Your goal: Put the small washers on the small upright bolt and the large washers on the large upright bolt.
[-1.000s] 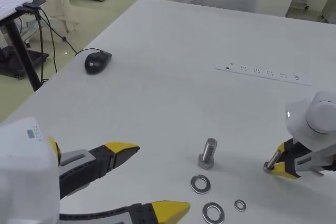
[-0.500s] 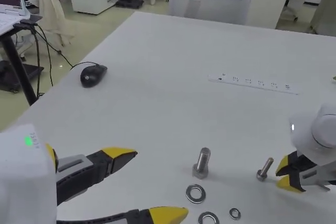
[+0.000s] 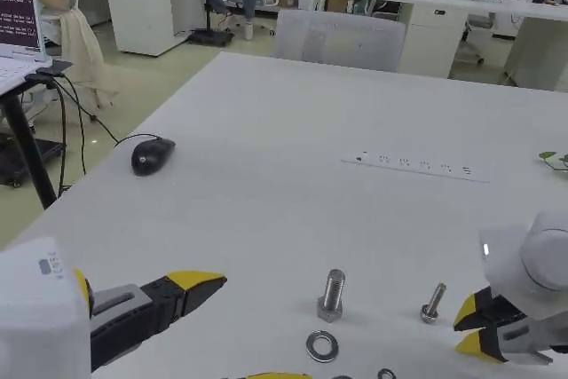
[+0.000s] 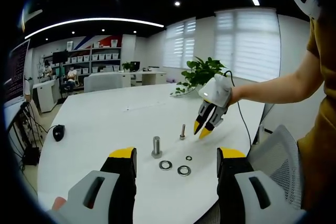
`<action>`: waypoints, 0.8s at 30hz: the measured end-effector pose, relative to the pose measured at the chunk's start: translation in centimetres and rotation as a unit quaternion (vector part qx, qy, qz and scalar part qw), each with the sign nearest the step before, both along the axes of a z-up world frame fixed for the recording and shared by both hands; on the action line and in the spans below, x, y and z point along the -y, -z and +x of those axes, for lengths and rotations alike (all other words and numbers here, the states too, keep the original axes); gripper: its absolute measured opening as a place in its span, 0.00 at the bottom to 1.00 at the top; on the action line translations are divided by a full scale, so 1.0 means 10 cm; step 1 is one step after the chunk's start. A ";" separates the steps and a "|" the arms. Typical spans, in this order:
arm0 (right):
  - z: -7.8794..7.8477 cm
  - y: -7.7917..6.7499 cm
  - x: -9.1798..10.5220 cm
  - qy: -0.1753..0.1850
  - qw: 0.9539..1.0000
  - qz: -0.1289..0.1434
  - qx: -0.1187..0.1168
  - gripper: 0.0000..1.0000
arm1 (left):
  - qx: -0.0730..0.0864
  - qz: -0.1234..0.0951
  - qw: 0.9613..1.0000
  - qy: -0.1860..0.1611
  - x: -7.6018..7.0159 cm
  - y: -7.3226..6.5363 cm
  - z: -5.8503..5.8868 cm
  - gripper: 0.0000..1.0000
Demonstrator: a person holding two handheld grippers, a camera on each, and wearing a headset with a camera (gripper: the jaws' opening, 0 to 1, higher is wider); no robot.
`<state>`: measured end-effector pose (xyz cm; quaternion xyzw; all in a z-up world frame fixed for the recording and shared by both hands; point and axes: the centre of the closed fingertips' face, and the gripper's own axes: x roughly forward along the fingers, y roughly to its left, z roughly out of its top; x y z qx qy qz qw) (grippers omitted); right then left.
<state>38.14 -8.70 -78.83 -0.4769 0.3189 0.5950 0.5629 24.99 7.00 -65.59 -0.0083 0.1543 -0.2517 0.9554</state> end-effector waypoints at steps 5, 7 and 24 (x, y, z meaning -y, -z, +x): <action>-0.18 0.08 -0.07 -0.010 1.000 0.000 -0.011 0.15 | 0.002 0.003 1.000 0.001 0.00 -0.01 -0.06 0.61; -0.25 0.11 -0.10 -0.015 1.000 0.000 -0.017 0.15 | 0.002 0.002 1.000 0.001 0.00 -0.02 -0.08 0.61; -0.40 0.30 -0.42 -0.044 0.999 -0.008 -0.030 0.19 | 0.010 0.000 1.000 -0.002 -0.01 -0.05 -0.13 0.61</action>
